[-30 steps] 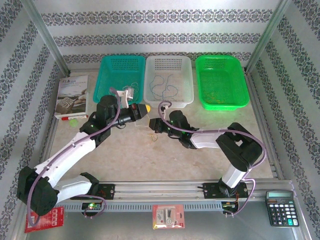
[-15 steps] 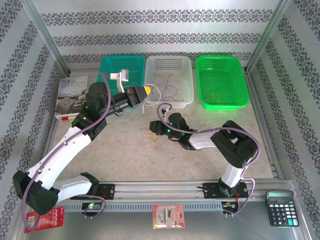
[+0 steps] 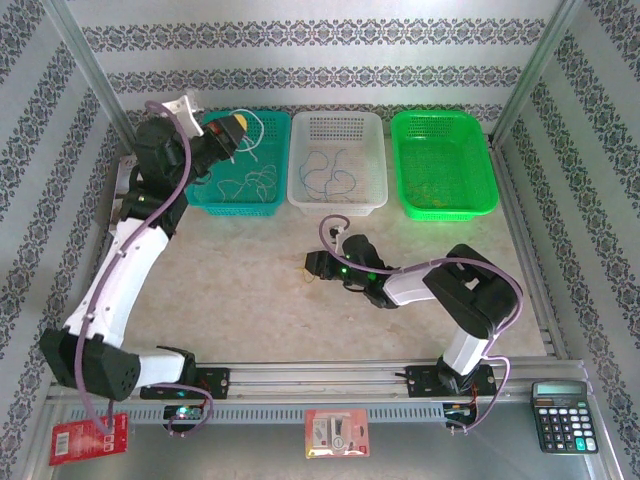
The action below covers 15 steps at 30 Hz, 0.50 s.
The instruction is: Untangle the cables
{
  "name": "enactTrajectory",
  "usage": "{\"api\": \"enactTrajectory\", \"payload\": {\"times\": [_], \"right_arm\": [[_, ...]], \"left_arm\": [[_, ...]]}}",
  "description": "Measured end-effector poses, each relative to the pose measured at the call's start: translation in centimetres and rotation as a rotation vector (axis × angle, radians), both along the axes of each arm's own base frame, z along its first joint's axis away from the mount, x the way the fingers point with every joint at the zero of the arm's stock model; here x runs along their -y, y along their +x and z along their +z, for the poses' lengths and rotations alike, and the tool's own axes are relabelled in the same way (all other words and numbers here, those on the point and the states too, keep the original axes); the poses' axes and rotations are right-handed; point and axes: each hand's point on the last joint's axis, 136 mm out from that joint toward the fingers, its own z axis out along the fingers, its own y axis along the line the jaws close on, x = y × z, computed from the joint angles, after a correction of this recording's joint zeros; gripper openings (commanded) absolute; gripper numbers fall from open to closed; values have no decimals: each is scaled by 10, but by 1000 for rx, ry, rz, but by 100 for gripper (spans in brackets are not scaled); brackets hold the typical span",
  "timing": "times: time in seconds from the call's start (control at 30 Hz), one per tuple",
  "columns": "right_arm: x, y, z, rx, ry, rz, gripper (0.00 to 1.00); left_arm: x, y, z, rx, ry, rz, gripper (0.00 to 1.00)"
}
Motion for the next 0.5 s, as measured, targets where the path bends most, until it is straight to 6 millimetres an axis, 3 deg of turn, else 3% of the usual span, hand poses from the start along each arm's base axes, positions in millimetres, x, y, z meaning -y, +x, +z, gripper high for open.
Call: {"api": "enactTrajectory", "payload": {"times": [0.2,0.4,0.43,0.5], "right_arm": [[3,-2,24,43,23,-3,41],[11,-5,25,45,-21,-12,44],[12,-6,23,41,-37,-12,44],[14,-10,17,34,-76,-7,45]], "left_arm": [[-32,45,-46,-92,47,103,0],[-50,68,-98,-190,90,159,0],[-51,71,-111,-213,100,160,10],[-51,78,-133,-255,124,155,50]]}}
